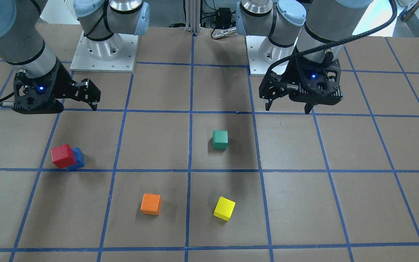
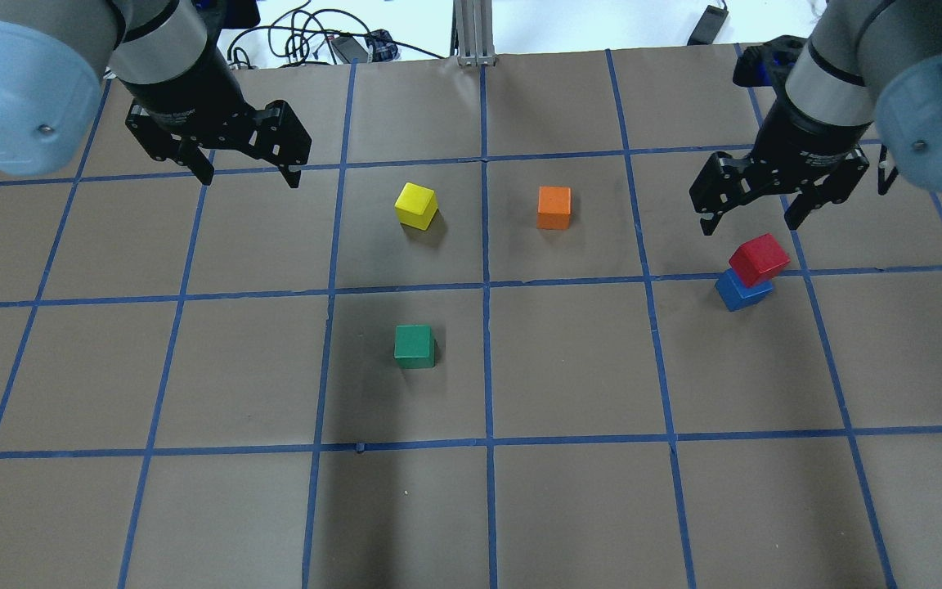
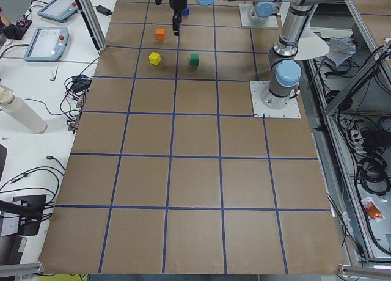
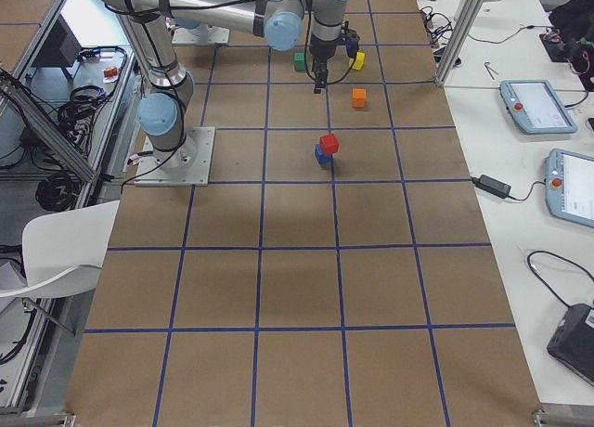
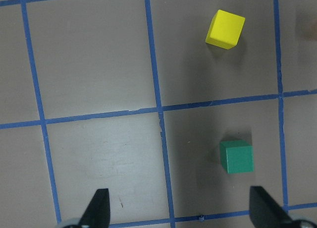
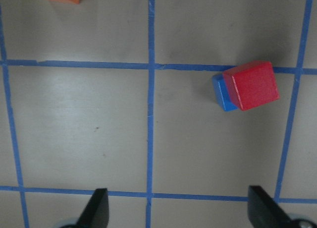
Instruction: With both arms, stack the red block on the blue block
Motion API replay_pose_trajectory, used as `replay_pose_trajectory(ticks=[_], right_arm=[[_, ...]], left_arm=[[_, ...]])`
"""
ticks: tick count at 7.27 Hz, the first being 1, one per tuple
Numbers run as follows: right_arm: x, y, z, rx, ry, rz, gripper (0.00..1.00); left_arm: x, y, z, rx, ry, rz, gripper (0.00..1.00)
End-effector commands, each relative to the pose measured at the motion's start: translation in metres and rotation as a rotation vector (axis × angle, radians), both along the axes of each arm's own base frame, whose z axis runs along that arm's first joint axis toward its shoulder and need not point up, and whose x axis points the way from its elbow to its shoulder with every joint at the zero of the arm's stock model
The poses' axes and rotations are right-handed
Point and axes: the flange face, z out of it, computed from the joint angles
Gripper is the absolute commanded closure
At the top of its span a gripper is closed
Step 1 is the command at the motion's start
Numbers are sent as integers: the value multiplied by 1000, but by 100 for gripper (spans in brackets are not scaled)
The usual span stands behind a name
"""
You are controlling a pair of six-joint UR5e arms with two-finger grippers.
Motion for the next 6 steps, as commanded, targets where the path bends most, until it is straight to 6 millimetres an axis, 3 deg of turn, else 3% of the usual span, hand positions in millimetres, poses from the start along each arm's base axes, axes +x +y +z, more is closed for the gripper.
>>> replay_pose_trajectory(ticks=[1, 3, 6], right_arm=[[34, 3, 21, -35, 16, -14, 0], [32, 2, 43, -12, 15, -20, 0], [27, 0, 42, -6, 8, -35, 0]], left_arm=[[1, 0, 0, 0, 2, 1, 0], [1, 0, 0, -1, 1, 2, 0], [1, -1, 1, -2, 4, 3, 0]])
